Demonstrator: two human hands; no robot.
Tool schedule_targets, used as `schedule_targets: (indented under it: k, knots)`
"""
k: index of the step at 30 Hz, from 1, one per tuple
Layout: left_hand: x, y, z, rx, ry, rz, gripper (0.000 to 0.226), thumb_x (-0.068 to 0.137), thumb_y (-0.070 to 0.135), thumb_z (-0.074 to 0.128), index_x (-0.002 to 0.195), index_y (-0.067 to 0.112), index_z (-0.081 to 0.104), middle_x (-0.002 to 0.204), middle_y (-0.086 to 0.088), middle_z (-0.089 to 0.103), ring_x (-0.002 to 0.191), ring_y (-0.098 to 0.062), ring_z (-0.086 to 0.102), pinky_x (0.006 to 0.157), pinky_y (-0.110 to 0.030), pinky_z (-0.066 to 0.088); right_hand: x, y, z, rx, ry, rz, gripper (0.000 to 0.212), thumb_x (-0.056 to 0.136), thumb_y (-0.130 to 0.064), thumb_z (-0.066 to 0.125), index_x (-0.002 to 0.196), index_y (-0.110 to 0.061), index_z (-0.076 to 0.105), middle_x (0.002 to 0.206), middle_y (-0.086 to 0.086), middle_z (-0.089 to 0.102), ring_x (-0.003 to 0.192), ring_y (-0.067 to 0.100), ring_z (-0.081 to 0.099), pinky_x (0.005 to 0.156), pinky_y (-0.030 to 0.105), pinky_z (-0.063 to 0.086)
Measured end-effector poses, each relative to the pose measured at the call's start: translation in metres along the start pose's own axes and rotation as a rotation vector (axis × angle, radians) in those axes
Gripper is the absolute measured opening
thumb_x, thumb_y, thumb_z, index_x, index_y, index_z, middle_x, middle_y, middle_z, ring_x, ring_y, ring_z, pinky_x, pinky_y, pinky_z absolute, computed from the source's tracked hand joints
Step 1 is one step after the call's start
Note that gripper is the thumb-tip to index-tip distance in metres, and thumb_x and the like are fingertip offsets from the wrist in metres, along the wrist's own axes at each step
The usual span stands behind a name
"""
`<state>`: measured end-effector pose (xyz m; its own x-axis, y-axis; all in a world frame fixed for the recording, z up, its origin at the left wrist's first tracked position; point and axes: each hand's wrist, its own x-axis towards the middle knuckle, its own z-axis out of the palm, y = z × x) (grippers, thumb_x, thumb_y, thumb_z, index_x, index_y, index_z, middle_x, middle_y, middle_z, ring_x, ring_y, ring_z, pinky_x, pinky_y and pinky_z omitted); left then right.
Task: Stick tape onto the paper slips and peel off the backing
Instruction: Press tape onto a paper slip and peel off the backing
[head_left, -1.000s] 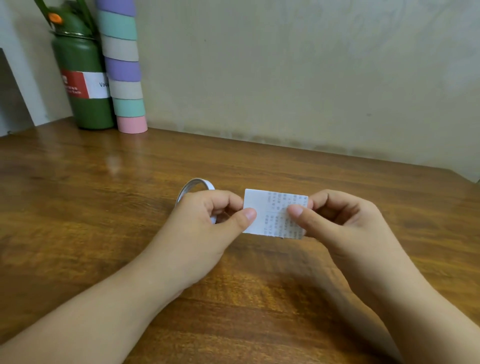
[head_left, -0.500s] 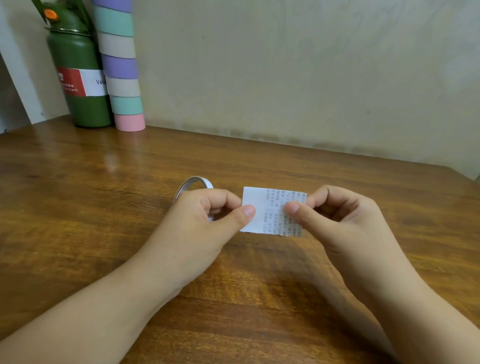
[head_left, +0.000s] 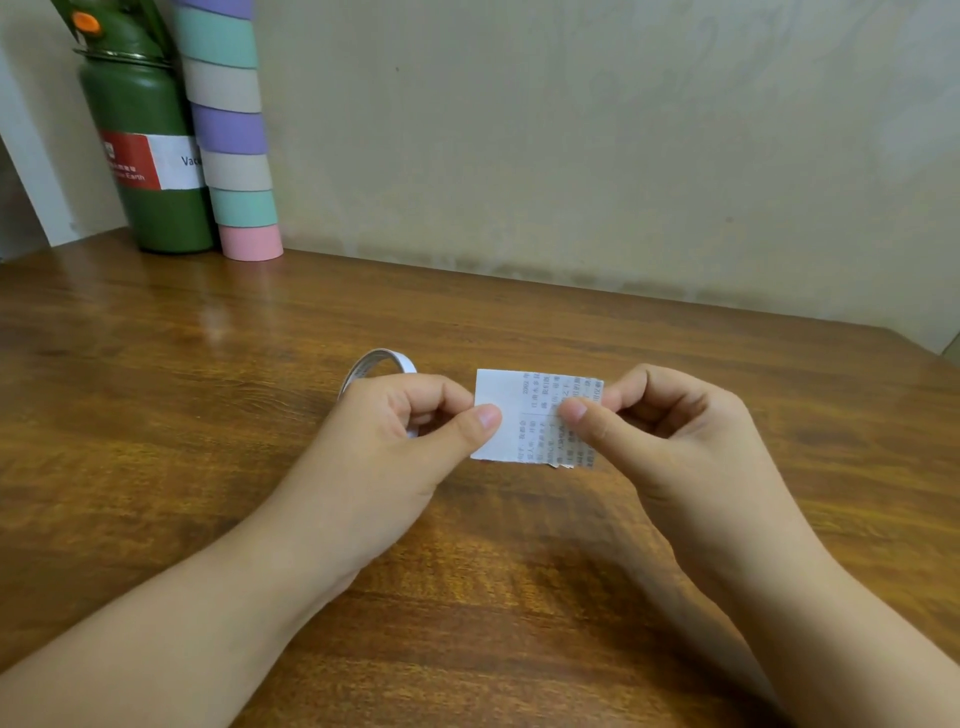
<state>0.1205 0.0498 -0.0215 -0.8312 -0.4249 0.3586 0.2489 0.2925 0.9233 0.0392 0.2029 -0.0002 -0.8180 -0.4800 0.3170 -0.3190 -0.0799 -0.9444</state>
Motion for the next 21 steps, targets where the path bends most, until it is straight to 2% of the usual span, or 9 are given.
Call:
schedule_targets:
  k: [6,11,14,21]
  knots:
    - [0.0,0.0003,0.0,-0.045,0.017,0.009,0.024,0.069,0.034,0.064,0.059,0.012,0.063,0.054,0.013,0.047,0.055,-0.001,0.039,0.054,-0.011,0.033,0.0021,0.0026,-0.0007,0.094,0.016,0.047,0.021,0.074,-0.008,0.073,0.059,-0.01,0.06,0.052,-0.006,0.059,0.051,0.003,0.052,0.053,0.012,0.041]
    - [-0.0002,0.0006,0.0002,-0.063,0.014,-0.018,0.023,0.068,0.036,0.066,0.057,0.015,0.064,0.053,0.011,0.044,0.054,-0.002,0.036,0.051,-0.011,0.031,0.0023,0.0045,-0.0015,0.125,0.001,0.045,0.019,0.073,-0.008,0.074,0.06,-0.011,0.06,0.06,-0.003,0.064,0.061,0.007,0.057,0.06,0.016,0.045]
    - [-0.0001,-0.0008,-0.0006,-0.057,0.004,-0.02,0.024,0.072,0.036,0.076,0.06,0.017,0.066,0.055,0.008,0.043,0.056,-0.003,0.036,0.051,-0.011,0.03,0.0027,0.0047,-0.0017,0.122,0.002,0.032,0.019,0.072,-0.008,0.075,0.06,-0.011,0.06,0.063,-0.001,0.065,0.064,0.01,0.059,0.061,0.018,0.046]
    - [0.0007,-0.0033,-0.0011,-0.048,-0.012,-0.024,0.02,0.072,0.034,0.065,0.062,0.016,0.066,0.057,0.004,0.044,0.058,-0.006,0.037,0.053,-0.012,0.03,0.0038,0.0049,-0.0017,0.114,-0.004,0.009,0.021,0.073,-0.005,0.075,0.059,-0.011,0.06,0.062,-0.001,0.064,0.063,0.011,0.057,0.059,0.017,0.046]
